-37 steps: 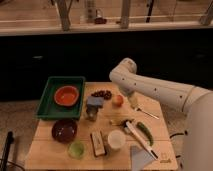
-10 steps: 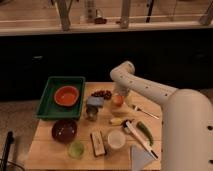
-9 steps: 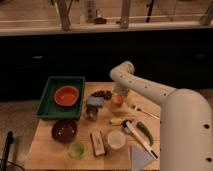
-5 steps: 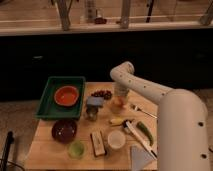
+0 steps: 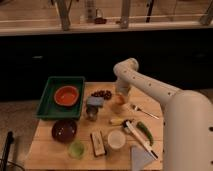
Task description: Place apple in paper cup
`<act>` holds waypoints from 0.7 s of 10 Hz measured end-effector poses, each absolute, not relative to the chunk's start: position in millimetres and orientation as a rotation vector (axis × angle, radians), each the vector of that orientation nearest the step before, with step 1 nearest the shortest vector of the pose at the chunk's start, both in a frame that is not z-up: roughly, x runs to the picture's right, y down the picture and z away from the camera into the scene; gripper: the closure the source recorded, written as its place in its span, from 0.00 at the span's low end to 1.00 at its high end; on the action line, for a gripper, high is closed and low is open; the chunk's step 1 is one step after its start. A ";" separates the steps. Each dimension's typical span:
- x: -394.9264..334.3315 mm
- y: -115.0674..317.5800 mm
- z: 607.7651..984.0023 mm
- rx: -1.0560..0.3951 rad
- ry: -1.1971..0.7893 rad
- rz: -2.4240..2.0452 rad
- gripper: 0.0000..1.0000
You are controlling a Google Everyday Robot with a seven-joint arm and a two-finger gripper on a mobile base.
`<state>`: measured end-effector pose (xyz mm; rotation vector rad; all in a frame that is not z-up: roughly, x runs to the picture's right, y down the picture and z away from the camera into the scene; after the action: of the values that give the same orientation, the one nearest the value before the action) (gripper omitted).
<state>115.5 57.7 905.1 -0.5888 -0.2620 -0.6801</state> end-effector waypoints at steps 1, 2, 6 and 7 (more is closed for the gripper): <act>115.3 52.6 899.3 -0.578 -0.275 -0.680 1.00; 114.2 43.4 889.0 -0.564 -0.294 -0.683 1.00; 115.8 21.1 852.4 -0.546 -0.360 -0.705 1.00; 115.7 18.5 845.1 -0.539 -0.379 -0.719 1.00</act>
<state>115.7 18.5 845.1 -0.5393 -0.3792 -0.7191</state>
